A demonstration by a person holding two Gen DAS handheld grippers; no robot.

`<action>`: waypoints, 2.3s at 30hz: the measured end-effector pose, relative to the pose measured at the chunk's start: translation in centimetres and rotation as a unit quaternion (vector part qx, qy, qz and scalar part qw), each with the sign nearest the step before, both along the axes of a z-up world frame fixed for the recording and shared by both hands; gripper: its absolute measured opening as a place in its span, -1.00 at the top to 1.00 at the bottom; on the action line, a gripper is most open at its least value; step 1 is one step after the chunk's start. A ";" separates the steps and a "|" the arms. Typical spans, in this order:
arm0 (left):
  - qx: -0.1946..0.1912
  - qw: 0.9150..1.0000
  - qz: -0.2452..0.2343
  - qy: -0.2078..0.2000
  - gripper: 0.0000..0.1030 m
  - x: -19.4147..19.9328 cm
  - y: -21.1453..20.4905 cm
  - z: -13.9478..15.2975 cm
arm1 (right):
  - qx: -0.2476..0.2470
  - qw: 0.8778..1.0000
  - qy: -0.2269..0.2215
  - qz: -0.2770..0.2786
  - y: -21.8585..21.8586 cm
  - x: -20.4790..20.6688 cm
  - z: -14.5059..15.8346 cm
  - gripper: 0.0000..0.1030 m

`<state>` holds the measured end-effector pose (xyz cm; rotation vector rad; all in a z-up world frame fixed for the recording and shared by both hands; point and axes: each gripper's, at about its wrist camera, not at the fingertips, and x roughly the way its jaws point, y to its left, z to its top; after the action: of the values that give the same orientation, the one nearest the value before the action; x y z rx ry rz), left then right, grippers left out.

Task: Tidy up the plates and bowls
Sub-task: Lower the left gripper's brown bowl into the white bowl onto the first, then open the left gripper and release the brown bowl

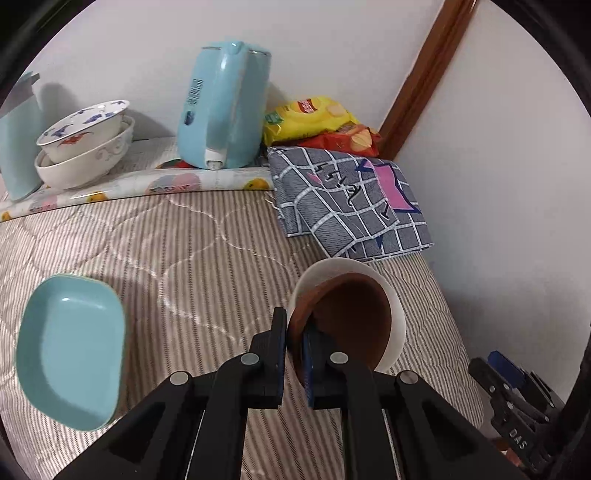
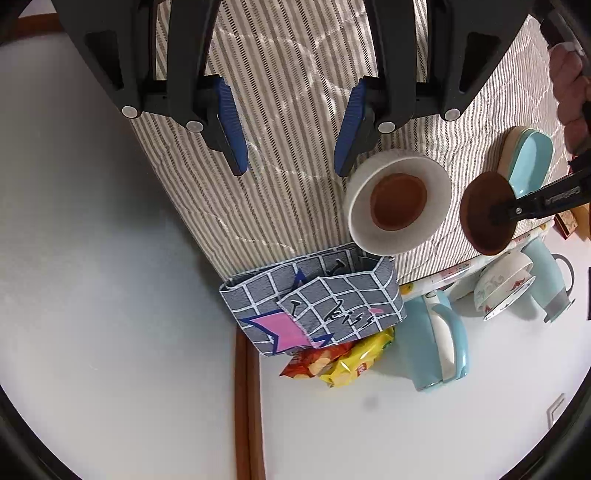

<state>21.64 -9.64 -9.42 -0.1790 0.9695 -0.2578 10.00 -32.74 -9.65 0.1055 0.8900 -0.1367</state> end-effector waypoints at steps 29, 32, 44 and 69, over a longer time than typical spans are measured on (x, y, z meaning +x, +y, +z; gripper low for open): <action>0.036 0.997 -0.032 0.056 0.83 4.6 -5.2 -4.8 | 0.013 1.000 0.024 -0.009 -1.6 0.8 -2.3 0.06; 0.037 0.997 -0.036 0.059 0.83 4.6 -5.5 -5.2 | 0.015 1.000 0.025 -0.008 -1.6 0.9 -2.4 0.06; 0.025 0.997 -0.045 0.060 0.82 4.5 -5.8 -5.5 | 0.016 0.999 0.031 -0.009 -1.6 1.0 -2.8 0.06; 0.042 0.996 -0.061 0.042 0.38 3.5 -5.7 -4.1 | 0.023 0.999 0.025 0.003 -0.5 1.1 -2.1 0.05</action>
<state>25.17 -15.37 -13.49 -0.0531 1.0749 -0.3232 11.08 -33.26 -11.73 0.1432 0.9429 -0.1143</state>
